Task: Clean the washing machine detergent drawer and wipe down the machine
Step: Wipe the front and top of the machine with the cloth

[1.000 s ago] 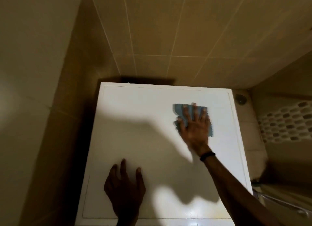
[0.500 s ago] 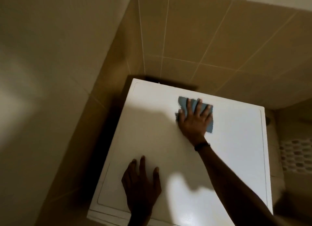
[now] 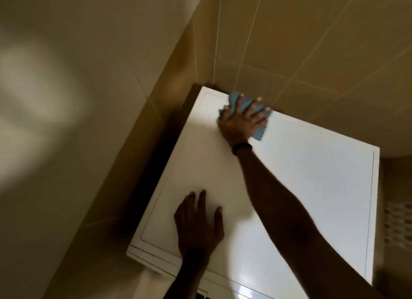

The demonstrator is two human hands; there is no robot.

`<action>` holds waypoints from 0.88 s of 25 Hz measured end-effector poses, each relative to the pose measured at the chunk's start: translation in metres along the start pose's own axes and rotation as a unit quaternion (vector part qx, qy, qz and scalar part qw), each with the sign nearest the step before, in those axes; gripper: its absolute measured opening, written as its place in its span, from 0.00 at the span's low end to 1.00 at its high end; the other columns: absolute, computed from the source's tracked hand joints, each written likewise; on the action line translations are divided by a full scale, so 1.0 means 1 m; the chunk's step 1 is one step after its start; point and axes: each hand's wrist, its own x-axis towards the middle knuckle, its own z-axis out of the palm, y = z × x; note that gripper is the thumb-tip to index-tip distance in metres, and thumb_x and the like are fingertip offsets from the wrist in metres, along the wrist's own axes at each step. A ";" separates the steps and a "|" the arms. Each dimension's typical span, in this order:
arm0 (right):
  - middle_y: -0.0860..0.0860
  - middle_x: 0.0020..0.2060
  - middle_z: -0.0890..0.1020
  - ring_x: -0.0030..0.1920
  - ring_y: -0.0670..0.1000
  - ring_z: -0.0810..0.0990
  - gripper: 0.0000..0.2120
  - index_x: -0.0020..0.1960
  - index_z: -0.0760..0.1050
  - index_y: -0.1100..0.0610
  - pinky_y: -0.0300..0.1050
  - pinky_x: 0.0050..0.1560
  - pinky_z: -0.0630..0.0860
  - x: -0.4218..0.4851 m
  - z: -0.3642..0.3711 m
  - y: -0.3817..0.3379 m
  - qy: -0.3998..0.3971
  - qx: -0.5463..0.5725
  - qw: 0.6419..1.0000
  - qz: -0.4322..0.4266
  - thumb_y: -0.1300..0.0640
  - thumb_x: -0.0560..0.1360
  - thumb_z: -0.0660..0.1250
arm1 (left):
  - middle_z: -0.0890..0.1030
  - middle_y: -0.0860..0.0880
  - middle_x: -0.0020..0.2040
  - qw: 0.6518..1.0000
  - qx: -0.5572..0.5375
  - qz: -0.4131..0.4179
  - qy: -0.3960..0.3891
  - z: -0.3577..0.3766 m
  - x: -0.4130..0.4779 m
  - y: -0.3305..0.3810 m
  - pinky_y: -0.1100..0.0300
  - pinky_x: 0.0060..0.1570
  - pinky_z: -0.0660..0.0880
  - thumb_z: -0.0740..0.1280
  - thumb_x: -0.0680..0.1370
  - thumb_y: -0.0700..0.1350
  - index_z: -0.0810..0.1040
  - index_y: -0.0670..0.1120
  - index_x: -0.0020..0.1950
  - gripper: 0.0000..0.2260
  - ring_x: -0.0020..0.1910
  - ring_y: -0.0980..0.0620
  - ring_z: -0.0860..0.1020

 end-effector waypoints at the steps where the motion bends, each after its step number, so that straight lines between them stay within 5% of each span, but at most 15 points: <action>1: 0.64 0.79 0.56 0.76 0.76 0.50 0.31 0.79 0.60 0.47 0.76 0.70 0.51 -0.008 0.007 -0.027 -0.018 -0.001 1.000 -0.024 0.37 0.79 0.51 | 0.76 0.42 0.70 1.000 -0.013 0.003 0.008 0.000 -0.002 -0.002 0.44 0.66 0.73 0.67 0.78 0.62 0.75 0.47 0.75 0.30 0.68 0.41 0.75; 3: 0.61 0.80 0.57 0.77 0.74 0.51 0.31 0.79 0.60 0.46 0.76 0.72 0.50 -0.058 0.015 -0.052 -0.046 -0.048 0.981 -0.185 0.36 0.79 0.52 | 0.78 0.41 0.68 0.997 -0.055 0.000 0.050 0.001 -0.004 -0.004 0.46 0.63 0.75 0.66 0.79 0.56 0.74 0.43 0.74 0.27 0.65 0.42 0.76; 6: 0.56 0.81 0.54 0.78 0.70 0.49 0.34 0.81 0.53 0.43 0.75 0.73 0.50 -0.123 -0.001 0.015 -0.122 -0.096 0.896 -0.417 0.32 0.78 0.50 | 0.79 0.39 0.62 0.985 -0.114 -0.042 0.125 -0.005 -0.006 -0.002 0.48 0.58 0.77 0.62 0.82 0.50 0.77 0.39 0.69 0.20 0.60 0.42 0.77; 9: 0.53 0.81 0.55 0.78 0.67 0.51 0.34 0.81 0.52 0.43 0.71 0.74 0.52 -0.095 -0.024 0.093 -0.074 -0.086 0.949 -0.295 0.33 0.79 0.52 | 0.79 0.40 0.60 0.977 -0.155 -0.061 0.134 -0.011 -0.006 0.002 0.50 0.54 0.78 0.63 0.82 0.50 0.78 0.40 0.67 0.18 0.58 0.42 0.78; 12: 0.57 0.82 0.47 0.78 0.72 0.43 0.33 0.82 0.47 0.44 0.76 0.72 0.46 -0.064 -0.020 0.062 -0.062 -0.059 0.991 -0.101 0.35 0.80 0.49 | 0.80 0.41 0.57 0.976 -0.168 -0.014 0.137 -0.012 -0.005 0.002 0.54 0.53 0.77 0.62 0.83 0.50 0.79 0.41 0.64 0.17 0.55 0.44 0.78; 15: 0.58 0.81 0.46 0.78 0.72 0.41 0.35 0.81 0.46 0.45 0.76 0.72 0.47 -0.135 -0.008 -0.002 -0.120 -0.059 0.967 -0.217 0.33 0.79 0.50 | 0.80 0.40 0.53 0.948 -0.231 -0.050 0.214 -0.016 -0.001 -0.013 0.55 0.53 0.72 0.62 0.83 0.45 0.80 0.39 0.61 0.13 0.53 0.43 0.78; 18: 0.56 0.81 0.52 0.78 0.70 0.46 0.35 0.81 0.51 0.42 0.75 0.72 0.50 -0.238 -0.022 0.045 -0.161 -0.072 0.888 -0.424 0.32 0.77 0.52 | 0.79 0.38 0.53 0.917 -0.261 -0.117 0.279 -0.024 -0.017 -0.043 0.44 0.51 0.76 0.63 0.82 0.45 0.78 0.37 0.61 0.14 0.52 0.39 0.77; 20: 0.54 0.81 0.53 0.79 0.68 0.48 0.32 0.80 0.53 0.41 0.73 0.73 0.51 -0.249 -0.041 0.115 -0.113 -0.061 0.905 -0.405 0.34 0.78 0.51 | 0.79 0.37 0.56 0.925 -0.258 -0.142 0.240 -0.029 -0.026 -0.059 0.43 0.53 0.75 0.62 0.83 0.52 0.78 0.39 0.63 0.18 0.54 0.38 0.77; 22: 0.54 0.81 0.55 0.78 0.68 0.50 0.31 0.80 0.56 0.43 0.72 0.73 0.53 -0.210 -0.052 0.166 -0.052 -0.073 0.959 -0.269 0.35 0.79 0.51 | 0.78 0.38 0.60 0.943 -0.250 -0.134 0.172 -0.031 -0.031 -0.067 0.43 0.56 0.75 0.61 0.81 0.57 0.77 0.41 0.65 0.23 0.59 0.38 0.76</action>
